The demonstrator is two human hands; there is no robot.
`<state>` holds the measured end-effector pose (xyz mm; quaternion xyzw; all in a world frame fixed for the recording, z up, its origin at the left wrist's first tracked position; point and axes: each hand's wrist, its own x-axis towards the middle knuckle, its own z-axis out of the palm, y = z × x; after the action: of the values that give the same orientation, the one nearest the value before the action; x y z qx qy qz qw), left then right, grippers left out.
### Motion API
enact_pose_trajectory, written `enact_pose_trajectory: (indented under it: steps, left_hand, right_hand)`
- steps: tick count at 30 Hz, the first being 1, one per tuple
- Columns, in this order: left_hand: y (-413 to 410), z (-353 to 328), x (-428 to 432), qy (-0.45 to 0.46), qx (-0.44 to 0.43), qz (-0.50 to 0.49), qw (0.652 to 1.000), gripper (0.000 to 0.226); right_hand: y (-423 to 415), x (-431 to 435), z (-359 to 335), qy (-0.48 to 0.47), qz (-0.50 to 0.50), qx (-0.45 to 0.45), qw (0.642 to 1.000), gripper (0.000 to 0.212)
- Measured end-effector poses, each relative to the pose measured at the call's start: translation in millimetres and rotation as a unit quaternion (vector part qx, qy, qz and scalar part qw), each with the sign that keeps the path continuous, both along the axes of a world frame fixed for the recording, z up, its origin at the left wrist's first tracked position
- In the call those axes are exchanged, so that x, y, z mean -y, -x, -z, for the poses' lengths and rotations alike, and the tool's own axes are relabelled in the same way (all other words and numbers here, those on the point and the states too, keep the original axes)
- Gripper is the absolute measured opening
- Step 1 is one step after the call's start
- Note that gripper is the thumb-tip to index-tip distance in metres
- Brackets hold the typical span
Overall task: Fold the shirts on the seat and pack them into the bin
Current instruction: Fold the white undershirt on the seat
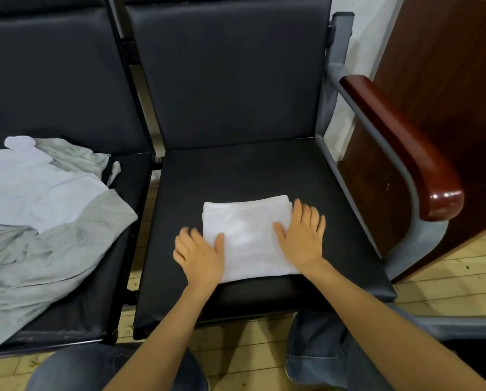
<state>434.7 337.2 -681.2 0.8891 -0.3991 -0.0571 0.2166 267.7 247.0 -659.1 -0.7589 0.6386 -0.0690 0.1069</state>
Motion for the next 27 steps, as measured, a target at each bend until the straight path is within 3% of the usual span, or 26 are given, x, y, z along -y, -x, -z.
enact_pose_trajectory:
  steps: [5,8,11,16,20,23,27]
  left_hand:
    - [7.4,-20.0,-5.8,-0.087,-0.026,0.022,0.996,0.049]
    - [11.8,-44.2,-8.8,-0.021,-0.123,0.090,0.988,0.033]
    - [33.4,-87.1,-6.5,0.054,-0.196,0.159,0.966,0.030]
    - [107.0,-151.5,10.7,0.068,-0.158,0.323,0.931,0.053]
    - [196.2,-178.9,28.0,0.028,-0.159,0.464,0.871,0.038]
    - [272.1,-162.7,39.5,-0.047,-0.177,0.544,0.819,0.021]
    - [360.4,-111.7,50.9,-0.171,-0.126,0.607,0.766,0.025]
  right_hand:
    - [9.8,-6.7,-9.7,-0.046,0.029,0.046,0.997,0.049]
    - [18.9,-16.4,-23.2,-0.056,0.035,0.137,0.988,0.031]
    - [42.1,-25.0,-57.9,-0.113,0.065,0.283,0.950,0.021]
    - [139.7,-57.6,-107.2,0.049,0.070,0.372,0.924,0.067]
    - [241.6,-100.1,-114.9,0.127,0.131,0.409,0.894,0.057]
    - [307.6,-140.4,-105.6,0.106,0.223,0.461,0.853,0.036]
    - [368.6,-178.1,-60.4,0.044,0.324,0.377,0.867,0.028]
